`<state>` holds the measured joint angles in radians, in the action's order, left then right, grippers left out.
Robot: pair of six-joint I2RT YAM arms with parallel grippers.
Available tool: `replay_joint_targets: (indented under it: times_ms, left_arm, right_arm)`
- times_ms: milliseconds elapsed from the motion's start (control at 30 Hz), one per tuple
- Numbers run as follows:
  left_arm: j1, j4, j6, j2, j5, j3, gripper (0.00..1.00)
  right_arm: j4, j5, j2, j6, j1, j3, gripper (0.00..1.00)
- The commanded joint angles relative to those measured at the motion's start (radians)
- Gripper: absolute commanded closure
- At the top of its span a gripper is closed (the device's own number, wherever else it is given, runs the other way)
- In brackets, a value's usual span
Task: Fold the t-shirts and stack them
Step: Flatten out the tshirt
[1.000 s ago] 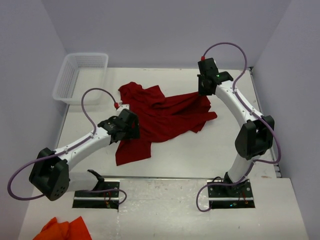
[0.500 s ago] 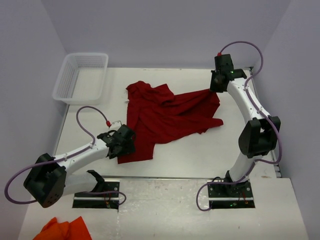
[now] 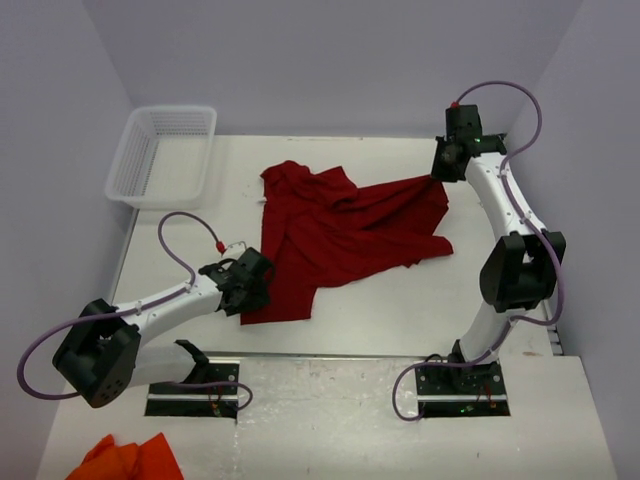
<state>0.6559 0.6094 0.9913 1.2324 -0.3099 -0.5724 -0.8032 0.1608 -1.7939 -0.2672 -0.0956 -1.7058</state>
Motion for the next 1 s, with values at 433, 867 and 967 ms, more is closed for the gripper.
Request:
replay_joint_targets:
  times_ms: [433,867,967]
  left_arm:
    - [0.005,-0.148,-0.003,0.059,0.155,0.037,0.52]
    - [0.119,-0.326,-0.06,0.197,0.338,-0.001,0.41]
    - [0.14,-0.324,-0.059,0.219,0.335,0.011,0.42]
  right_arm:
    - [-0.036,-0.044,-0.05,0.016,0.129,-0.147,1.0]
    - [-0.031,-0.055,-0.019,0.013,0.128,-0.115,1.0]
    - [-0.031,-0.063,-0.013,0.011,0.128,-0.112,1.0]
